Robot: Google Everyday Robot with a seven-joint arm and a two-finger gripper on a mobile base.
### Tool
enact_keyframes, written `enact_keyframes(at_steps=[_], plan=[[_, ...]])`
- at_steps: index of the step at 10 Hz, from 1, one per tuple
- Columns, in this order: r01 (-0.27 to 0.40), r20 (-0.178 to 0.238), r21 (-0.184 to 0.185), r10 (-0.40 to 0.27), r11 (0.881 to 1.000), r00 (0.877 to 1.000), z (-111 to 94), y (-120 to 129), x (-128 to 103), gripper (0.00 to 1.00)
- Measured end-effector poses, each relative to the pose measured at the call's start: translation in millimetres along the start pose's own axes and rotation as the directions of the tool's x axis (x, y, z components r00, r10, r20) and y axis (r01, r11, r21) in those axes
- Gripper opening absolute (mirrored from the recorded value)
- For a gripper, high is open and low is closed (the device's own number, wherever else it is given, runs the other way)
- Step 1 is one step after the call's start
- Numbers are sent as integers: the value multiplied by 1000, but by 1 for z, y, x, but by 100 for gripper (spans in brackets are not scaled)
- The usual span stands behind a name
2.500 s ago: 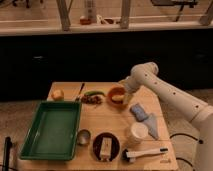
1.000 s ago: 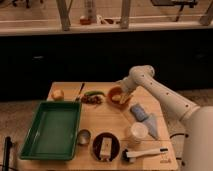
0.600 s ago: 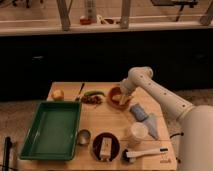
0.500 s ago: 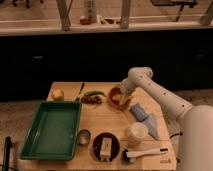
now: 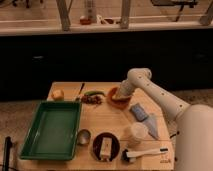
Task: Place banana in table surface
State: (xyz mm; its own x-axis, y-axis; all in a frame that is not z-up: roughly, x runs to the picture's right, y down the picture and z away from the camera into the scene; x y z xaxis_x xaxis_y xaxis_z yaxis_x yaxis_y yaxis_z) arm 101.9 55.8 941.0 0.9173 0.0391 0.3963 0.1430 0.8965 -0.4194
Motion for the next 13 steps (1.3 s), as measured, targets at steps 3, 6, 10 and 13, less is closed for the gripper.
enact_keyframes(at_steps=[3, 6, 10, 13], plan=[[6, 7, -5, -6, 1000, 1000, 1, 1, 0, 0], [28, 2, -12, -28, 1000, 1000, -3, 2, -1, 0], [85, -9, -1, -85, 996, 996, -26, -6, -13, 0], [125, -6, 1, -125, 992, 992, -42, -9, -21, 0]])
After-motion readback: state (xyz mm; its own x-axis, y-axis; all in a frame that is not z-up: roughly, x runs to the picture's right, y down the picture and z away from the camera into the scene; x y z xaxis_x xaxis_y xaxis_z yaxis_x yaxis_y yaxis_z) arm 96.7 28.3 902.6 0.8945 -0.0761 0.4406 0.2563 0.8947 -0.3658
